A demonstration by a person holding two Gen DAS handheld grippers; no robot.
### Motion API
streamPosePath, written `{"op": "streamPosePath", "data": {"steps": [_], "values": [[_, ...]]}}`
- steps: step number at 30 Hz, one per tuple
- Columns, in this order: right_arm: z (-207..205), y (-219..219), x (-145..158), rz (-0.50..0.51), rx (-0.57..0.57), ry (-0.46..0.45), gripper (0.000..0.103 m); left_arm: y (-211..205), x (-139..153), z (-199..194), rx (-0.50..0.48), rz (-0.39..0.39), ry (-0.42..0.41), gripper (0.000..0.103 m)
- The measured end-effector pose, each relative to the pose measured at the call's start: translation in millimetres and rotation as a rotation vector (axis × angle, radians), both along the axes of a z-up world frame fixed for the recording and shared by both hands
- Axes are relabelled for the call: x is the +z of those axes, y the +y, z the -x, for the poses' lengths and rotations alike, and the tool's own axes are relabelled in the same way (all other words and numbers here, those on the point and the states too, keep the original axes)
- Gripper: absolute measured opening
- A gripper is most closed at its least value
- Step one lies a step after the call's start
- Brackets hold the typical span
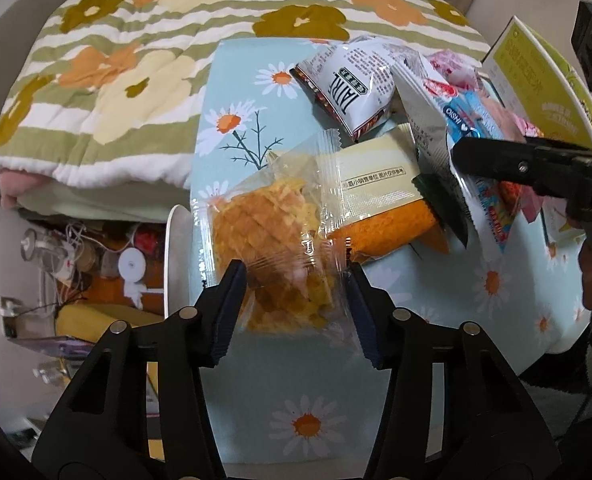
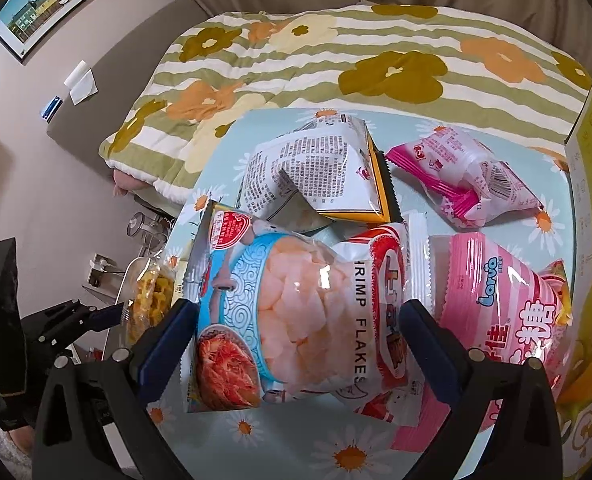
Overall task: Organize snacks
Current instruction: 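Grasp the waffle pack with the left tool while the right tool grasps the shrimp flakes bag, then carry both packets over the cardboard box and open both tools to drop them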
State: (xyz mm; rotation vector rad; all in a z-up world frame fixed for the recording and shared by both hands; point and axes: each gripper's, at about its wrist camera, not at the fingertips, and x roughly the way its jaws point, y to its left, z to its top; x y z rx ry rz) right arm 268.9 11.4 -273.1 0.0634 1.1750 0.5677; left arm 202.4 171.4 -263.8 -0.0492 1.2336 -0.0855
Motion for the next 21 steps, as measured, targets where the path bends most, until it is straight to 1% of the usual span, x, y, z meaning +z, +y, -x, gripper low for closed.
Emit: {"op": "streamPosePath", "data": {"steps": [4, 8, 11, 16, 19, 21], "values": [[0.5, -0.1, -0.7, -0.001, 0.003, 0.003, 0.101, 8.0, 2.5, 1.9, 0.032, 0.039, 0.005, 0.047], [0.8, 2.2, -4.0, 0.011, 0.012, 0.008, 0.102, 10.7, -0.1, 1.5, 0.05, 0.053, 0.014, 0.047], [1.2, 4.0, -6.2, 0.031, 0.024, 0.003, 0.103, 7.4, -3.5, -1.4, 0.051, 0.048, 0.017, 0.047], [-0.1, 4.1, -7.7, 0.034, 0.031, -0.001, 0.103, 5.5, -5.4, -4.5, 0.055, 0.037, 0.011, 0.048], [0.5, 6.5, -8.2, 0.048, 0.055, -0.012, 0.103, 3.5, -4.6, -4.8, 0.056, 0.02, 0.012, 0.046], [1.5, 6.1, -7.5, 0.053, 0.057, -0.019, 0.102, 4.3, -2.4, -3.7, 0.062, 0.022, 0.008, 0.043]]}}
